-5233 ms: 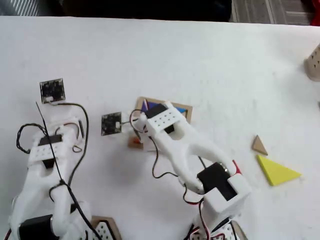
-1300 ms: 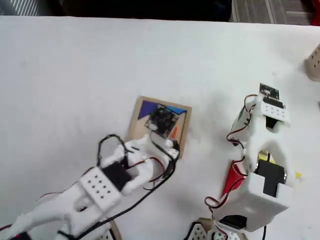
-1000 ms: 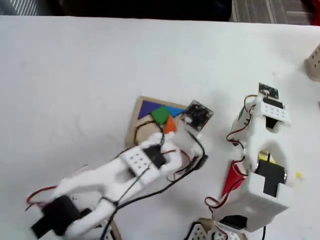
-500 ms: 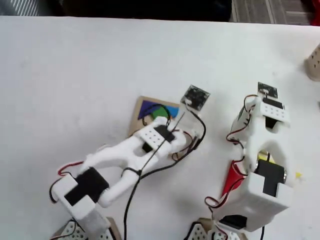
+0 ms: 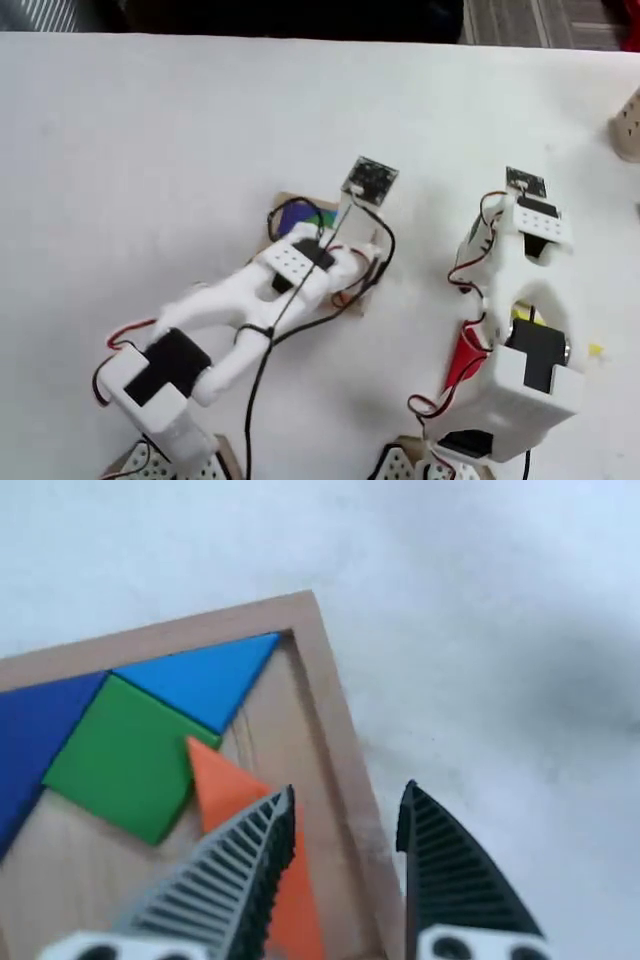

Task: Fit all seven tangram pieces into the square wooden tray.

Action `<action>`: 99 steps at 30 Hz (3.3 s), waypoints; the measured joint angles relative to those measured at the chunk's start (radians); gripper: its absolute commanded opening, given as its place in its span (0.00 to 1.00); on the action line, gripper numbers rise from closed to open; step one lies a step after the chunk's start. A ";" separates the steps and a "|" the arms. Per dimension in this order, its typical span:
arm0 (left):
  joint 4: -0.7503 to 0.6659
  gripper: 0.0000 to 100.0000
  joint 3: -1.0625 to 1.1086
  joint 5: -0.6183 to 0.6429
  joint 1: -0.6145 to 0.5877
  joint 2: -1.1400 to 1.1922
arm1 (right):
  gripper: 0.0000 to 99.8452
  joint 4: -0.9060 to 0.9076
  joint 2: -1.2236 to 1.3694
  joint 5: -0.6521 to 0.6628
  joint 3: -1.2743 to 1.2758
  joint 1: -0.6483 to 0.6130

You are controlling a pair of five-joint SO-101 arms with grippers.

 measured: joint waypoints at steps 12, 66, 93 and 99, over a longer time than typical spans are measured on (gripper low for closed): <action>0.100 0.18 -0.002 0.002 -0.032 0.000 | 0.12 0.000 0.000 0.000 0.000 0.000; 0.216 0.18 0.149 0.002 -0.265 -0.123 | 0.12 -0.018 0.000 0.002 0.000 0.000; 0.287 0.09 0.106 -0.265 -0.304 -0.101 | 0.12 -0.018 0.000 0.051 0.000 0.000; 0.224 0.07 0.052 -0.267 -0.305 -0.040 | 0.12 -0.018 0.000 0.051 0.000 0.000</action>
